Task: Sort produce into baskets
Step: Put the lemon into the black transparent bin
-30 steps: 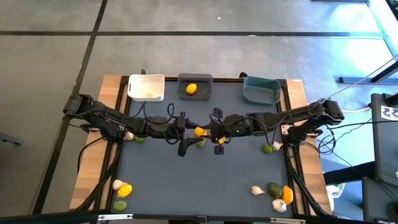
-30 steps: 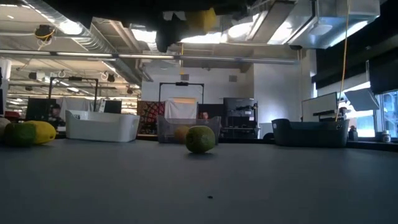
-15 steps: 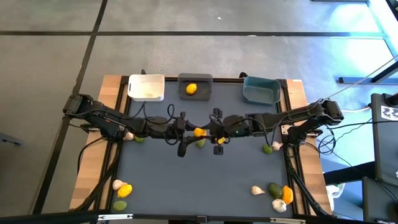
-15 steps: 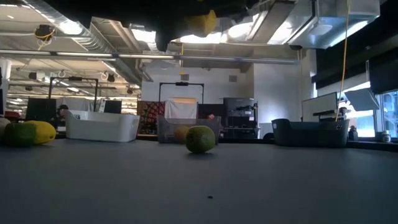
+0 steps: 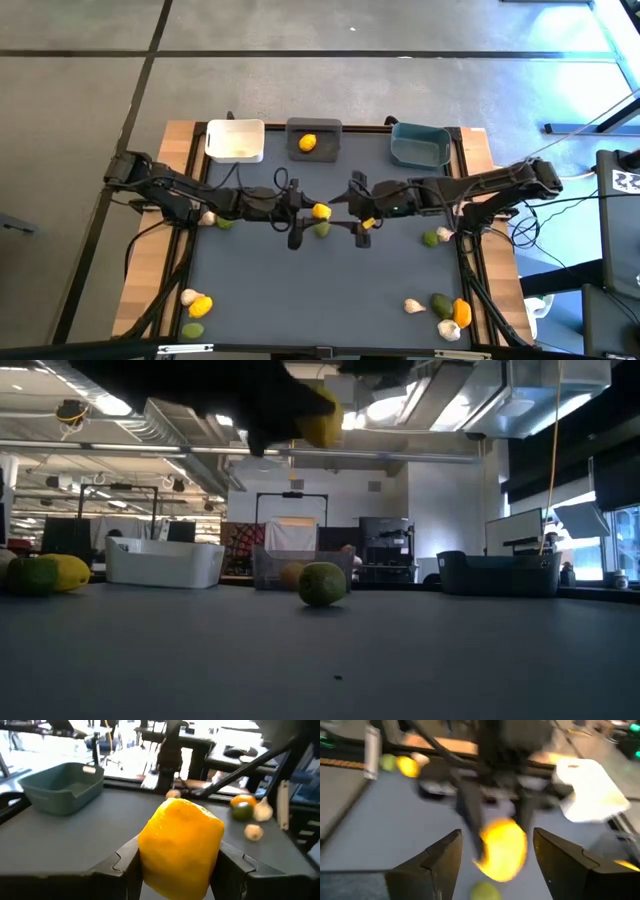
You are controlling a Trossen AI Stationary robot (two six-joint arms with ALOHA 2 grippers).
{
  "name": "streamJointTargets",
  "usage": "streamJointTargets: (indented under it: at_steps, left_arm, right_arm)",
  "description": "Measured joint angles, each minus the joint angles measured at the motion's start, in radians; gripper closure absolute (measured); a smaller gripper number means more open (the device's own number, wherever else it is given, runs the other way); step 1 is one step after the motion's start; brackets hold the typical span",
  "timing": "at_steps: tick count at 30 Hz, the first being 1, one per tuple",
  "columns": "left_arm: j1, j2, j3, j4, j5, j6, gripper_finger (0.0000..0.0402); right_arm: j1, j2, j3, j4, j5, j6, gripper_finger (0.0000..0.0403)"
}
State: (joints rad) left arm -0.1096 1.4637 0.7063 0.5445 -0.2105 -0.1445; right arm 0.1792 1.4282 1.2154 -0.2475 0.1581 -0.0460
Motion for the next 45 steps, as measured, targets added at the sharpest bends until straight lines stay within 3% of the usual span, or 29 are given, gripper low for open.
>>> streamJointTargets:
  at_steps: [5,11,15,23,29,36,45]
  left_arm:
    - [0.018,-0.008,0.004,-0.024,-0.006,-0.008,0.0235]
    - [0.061,-0.012,0.005,-0.047,-0.043,-0.010,0.0234]
    - [0.118,-0.011,0.004,-0.077,-0.046,-0.009,0.0234]
    - [0.257,-0.011,0.009,-0.130,-0.046,0.000,0.0233]
    - [0.378,-0.011,0.088,-0.331,-0.046,0.013,0.0233]
    - [0.512,0.016,0.168,-0.465,-0.046,0.023,0.0233]
    - [0.614,0.209,0.334,-0.616,-0.045,0.021,0.0233]
  right_arm:
    - [-0.003,-0.041,-0.004,-0.109,0.001,0.037,0.0161]
    - [-0.001,-0.076,-0.006,-0.375,-0.003,0.151,0.0162]
    - [-0.002,-0.075,-0.077,-0.438,0.009,0.245,0.0162]
    - [-0.002,-0.072,-0.348,-0.270,0.118,0.325,0.0162]
    - [-0.003,-0.072,-0.501,-0.117,0.180,0.342,0.0162]
    - [-0.003,-0.072,-0.554,-0.051,0.216,0.363,0.0162]
    - [-0.003,-0.072,-0.556,-0.035,0.216,0.363,0.0162]
